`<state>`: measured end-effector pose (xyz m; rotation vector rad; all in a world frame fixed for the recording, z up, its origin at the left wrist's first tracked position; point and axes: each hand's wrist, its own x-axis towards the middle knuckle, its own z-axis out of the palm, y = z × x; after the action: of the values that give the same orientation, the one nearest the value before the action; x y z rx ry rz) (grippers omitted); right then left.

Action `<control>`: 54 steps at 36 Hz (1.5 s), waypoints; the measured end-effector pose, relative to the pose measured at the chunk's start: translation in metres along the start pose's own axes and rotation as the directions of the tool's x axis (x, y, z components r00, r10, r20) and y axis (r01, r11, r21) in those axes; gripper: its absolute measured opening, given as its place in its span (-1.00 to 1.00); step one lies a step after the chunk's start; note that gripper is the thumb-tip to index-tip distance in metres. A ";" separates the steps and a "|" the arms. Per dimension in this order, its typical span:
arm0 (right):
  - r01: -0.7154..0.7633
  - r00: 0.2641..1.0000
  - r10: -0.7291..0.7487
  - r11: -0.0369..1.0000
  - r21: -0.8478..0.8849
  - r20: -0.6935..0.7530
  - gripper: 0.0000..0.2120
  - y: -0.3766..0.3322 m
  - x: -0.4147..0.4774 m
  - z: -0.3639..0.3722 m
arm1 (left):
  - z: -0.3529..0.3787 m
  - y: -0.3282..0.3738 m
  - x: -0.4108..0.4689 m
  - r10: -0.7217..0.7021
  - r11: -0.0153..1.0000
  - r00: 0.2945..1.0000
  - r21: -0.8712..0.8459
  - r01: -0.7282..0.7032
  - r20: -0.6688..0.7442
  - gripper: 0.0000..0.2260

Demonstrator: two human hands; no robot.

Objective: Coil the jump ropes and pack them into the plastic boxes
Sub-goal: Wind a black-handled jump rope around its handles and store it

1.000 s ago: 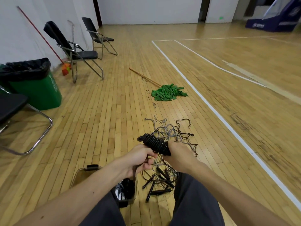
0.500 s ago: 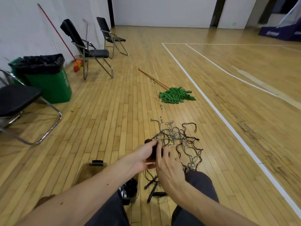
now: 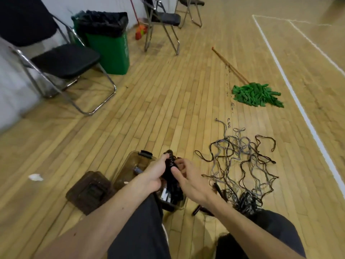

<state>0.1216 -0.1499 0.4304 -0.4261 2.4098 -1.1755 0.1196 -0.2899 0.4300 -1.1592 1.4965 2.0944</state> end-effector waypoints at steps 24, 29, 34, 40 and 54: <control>-0.357 0.774 0.328 0.932 -0.053 0.541 -0.49 0.157 0.259 0.260 | -0.177 -0.126 0.344 0.008 0.848 0.927 0.494 0.193 -0.375 -0.55; -0.427 0.724 0.349 0.904 -0.011 0.595 -0.57 0.175 0.284 0.292 | -0.189 -0.139 0.395 -0.008 0.870 0.895 0.439 0.226 -0.446 -0.63; -0.470 0.679 0.355 0.882 0.010 0.643 -0.46 0.181 0.295 0.312 | -0.196 -0.148 0.418 -0.013 0.900 0.865 0.370 0.228 -0.502 -0.73; -0.443 0.737 0.326 0.895 0.059 0.593 -0.45 0.185 0.293 0.290 | -0.184 -0.135 0.419 0.070 0.719 0.867 0.628 0.299 -0.493 -0.70; -0.450 0.870 0.475 0.875 0.180 -0.133 -0.66 0.287 0.201 0.098 | 0.071 -0.071 0.345 0.257 0.112 0.804 0.810 -0.575 0.535 -0.86</control>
<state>-0.0286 -0.1341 0.0988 0.3065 2.3560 -1.1840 -0.0785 -0.2637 0.1313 0.1191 2.5414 0.8845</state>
